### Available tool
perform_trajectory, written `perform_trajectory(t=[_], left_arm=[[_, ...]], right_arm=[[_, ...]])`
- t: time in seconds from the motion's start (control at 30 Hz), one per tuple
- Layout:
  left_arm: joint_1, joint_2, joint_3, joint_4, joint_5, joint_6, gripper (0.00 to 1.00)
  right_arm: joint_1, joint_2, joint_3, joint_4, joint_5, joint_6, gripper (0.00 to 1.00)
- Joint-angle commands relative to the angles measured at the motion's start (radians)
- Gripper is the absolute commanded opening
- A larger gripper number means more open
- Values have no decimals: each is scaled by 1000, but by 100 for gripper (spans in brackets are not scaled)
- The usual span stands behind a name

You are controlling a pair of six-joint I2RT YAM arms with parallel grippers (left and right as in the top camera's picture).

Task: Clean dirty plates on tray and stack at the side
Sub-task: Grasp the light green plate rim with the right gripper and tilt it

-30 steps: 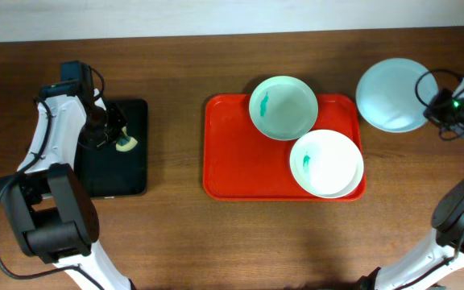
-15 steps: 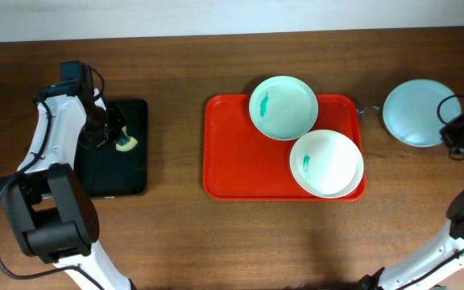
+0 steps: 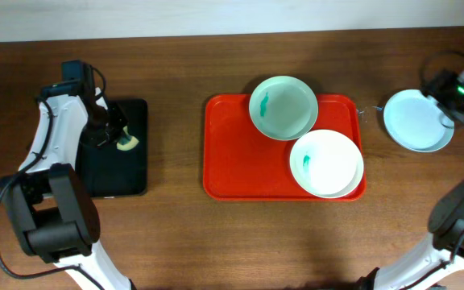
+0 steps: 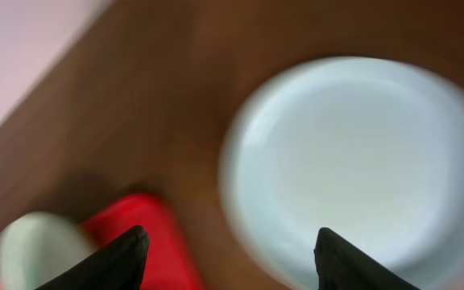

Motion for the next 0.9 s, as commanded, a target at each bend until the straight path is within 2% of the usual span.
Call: perform_trajectory(t=[0.0,0.1,0.17,0.33,0.43,0.67,0.7,0.77,0.83,0.87], left_arm=[[-39,-7,13,10,10,32,0],[-57,-7,13,14,10,32,0],[-72,-7,13,14,10,40,0],[-94,-7,13,14,10,61,0],[-94,-7,13,14,10,61,0],[-94,-7,13,14,10,61,0],[-94,-7,13,14,10,61,0],[-94,-7,13,14,10,61,0],[-94,-7,13,14,10,61,0],[-94,-7,13,14,11,61,0]], right_arm=[[166,8,5,4,-28,-133,67],[307,56,5,2,-4,-246,64],[392,98,5,13,77,-245,61],[527,184,5,50,220,-245,61],[547,222,5,53,291,-201,57],[545,283,5,49,279,-192,54],[545,286,4,48,279,-192,47],[544,285,4,50,225,-192,18],[544,285,6,49,172,-192,4],[545,283,6,49,108,-192,4]])
